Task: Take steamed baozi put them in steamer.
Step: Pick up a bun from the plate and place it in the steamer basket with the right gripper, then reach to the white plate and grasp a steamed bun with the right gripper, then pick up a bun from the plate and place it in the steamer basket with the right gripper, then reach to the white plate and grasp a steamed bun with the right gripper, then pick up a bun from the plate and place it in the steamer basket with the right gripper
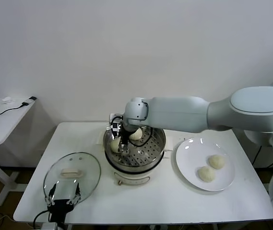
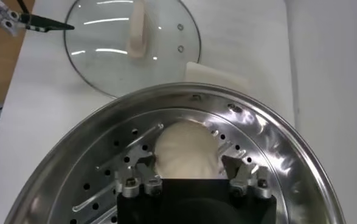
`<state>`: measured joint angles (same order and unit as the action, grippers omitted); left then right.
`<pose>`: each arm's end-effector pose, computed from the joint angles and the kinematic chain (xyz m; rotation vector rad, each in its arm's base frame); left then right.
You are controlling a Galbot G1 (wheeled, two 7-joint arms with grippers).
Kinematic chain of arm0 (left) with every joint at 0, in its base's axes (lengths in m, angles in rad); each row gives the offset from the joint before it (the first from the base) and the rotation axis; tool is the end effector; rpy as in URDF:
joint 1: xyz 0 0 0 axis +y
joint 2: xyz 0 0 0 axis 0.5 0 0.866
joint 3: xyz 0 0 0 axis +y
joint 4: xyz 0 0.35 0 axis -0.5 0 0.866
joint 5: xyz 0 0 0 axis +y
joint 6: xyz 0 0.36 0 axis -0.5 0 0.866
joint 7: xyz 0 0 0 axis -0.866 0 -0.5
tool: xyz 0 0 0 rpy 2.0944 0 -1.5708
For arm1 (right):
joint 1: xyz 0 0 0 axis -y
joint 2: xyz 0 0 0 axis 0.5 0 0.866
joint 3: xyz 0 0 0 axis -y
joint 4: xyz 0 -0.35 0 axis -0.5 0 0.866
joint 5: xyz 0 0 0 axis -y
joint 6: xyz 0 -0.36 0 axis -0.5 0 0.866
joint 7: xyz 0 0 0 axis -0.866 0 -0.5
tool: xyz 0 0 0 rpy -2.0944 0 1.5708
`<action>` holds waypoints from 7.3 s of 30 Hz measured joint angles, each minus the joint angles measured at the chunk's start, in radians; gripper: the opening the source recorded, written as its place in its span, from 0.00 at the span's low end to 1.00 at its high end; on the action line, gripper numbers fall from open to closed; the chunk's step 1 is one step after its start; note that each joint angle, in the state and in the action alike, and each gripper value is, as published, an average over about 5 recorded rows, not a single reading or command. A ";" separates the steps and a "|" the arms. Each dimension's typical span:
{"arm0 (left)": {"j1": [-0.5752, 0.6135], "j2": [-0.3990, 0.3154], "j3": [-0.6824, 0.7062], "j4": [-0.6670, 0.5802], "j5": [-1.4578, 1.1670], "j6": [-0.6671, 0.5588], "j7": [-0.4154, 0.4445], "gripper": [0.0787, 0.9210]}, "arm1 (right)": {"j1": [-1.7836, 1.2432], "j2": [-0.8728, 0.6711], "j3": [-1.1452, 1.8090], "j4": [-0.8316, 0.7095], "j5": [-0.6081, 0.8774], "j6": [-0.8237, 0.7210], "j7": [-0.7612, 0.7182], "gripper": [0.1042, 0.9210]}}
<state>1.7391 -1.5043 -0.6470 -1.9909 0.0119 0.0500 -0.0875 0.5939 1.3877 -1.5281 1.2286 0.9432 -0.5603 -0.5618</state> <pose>0.1236 0.0539 -0.3621 0.2256 -2.8137 -0.2079 0.5274 0.2099 -0.1201 1.4042 -1.5641 1.3009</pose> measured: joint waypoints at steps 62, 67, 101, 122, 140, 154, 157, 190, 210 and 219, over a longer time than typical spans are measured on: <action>-0.005 -0.017 -0.010 0.025 0.018 -0.013 -0.010 0.88 | -0.290 -0.759 0.095 0.075 -0.590 0.230 -0.312 0.87; -0.005 -0.017 -0.009 0.026 0.021 -0.013 -0.011 0.88 | -0.306 -0.751 0.109 0.068 -0.599 0.226 -0.306 0.77; 0.015 -0.021 0.011 -0.009 0.037 -0.005 -0.012 0.88 | 0.232 -0.341 0.100 0.209 -0.720 0.805 -0.520 0.67; 0.027 -0.036 0.004 -0.001 0.041 -0.013 -0.020 0.88 | 0.066 -0.136 0.021 0.176 -0.923 1.021 -0.438 0.67; 0.025 -0.031 -0.002 -0.011 0.041 -0.014 -0.022 0.88 | 0.105 -0.144 0.023 0.113 -0.835 1.046 -0.455 0.88; 0.009 -0.028 0.004 -0.008 0.039 -0.017 -0.021 0.88 | 0.249 -0.361 -0.033 -0.071 -0.536 0.837 -0.579 0.88; 0.007 -0.028 0.002 -0.009 0.037 -0.016 -0.020 0.88 | 0.250 -0.433 -0.059 -0.080 -0.521 0.767 -0.575 0.88; 0.020 -0.032 -0.027 0.008 0.033 -0.019 -0.025 0.88 | -0.383 -0.689 0.312 -0.278 -0.775 0.483 -0.448 0.88; 0.030 -0.032 -0.015 -0.007 0.036 -0.016 -0.030 0.88 | -0.417 -0.668 0.371 -0.300 -0.785 0.471 -0.459 0.69; 0.040 -0.030 0.002 -0.025 0.038 -0.015 -0.031 0.88 | -0.191 -0.650 0.220 -0.207 -0.670 0.464 -0.507 0.69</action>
<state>1.7791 -1.5346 -0.6451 -2.0160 0.0500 0.0347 -0.1184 0.4031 0.7378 -1.3081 1.0211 0.2732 -0.0963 -1.0691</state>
